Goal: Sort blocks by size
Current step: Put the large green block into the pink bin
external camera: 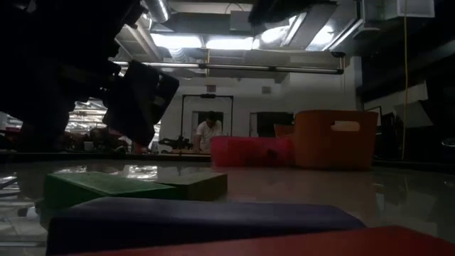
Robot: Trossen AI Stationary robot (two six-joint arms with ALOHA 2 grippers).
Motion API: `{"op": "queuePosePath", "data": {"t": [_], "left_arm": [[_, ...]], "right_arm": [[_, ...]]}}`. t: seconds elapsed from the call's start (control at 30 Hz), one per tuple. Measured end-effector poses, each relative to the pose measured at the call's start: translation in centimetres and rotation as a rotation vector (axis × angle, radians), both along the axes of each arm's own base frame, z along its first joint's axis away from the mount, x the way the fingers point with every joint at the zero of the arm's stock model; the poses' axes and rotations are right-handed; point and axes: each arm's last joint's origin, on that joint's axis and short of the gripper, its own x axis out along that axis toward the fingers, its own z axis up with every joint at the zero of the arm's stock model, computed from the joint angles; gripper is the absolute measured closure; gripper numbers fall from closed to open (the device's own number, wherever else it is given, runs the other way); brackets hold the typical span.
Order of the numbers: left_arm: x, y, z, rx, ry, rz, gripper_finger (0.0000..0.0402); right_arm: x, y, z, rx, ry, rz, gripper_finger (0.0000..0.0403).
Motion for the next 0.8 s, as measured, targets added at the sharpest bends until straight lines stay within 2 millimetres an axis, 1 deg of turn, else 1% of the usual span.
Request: {"op": "queuePosePath", "data": {"t": [0.2,0.3,0.43,0.57,0.67,0.8], "left_arm": [[-0.3,0.0,-0.3,0.032,0.025,-0.016,0.0186],[-0.4,-0.3,-0.9,0.047,0.044,-0.028,0.0187],[-0.7,-0.7,-2.1,0.097,0.063,-0.059,0.0187],[-0.6,-0.8,-2.6,0.112,0.06,-0.007,0.0192],[-0.5,-0.7,-2.6,0.11,0.062,0.007,0.022],[-0.5,-0.7,-2.6,0.114,0.059,0.017,0.0283]], "right_arm": [[-0.9,2.5,0.0,0.009,-0.022,0.063,0.0231],[-1.2,3.5,0.2,0.019,-0.047,0.087,0.0231],[-1.6,4.4,0.3,0.027,-0.062,0.112,0.0231],[-1.9,5.1,0.4,0.035,-0.076,0.131,0.0231],[-2.1,5.6,0.2,0.037,-0.076,0.144,0.0231],[-1.8,6.5,-0.4,0.052,-0.084,0.165,0.0231]]}}
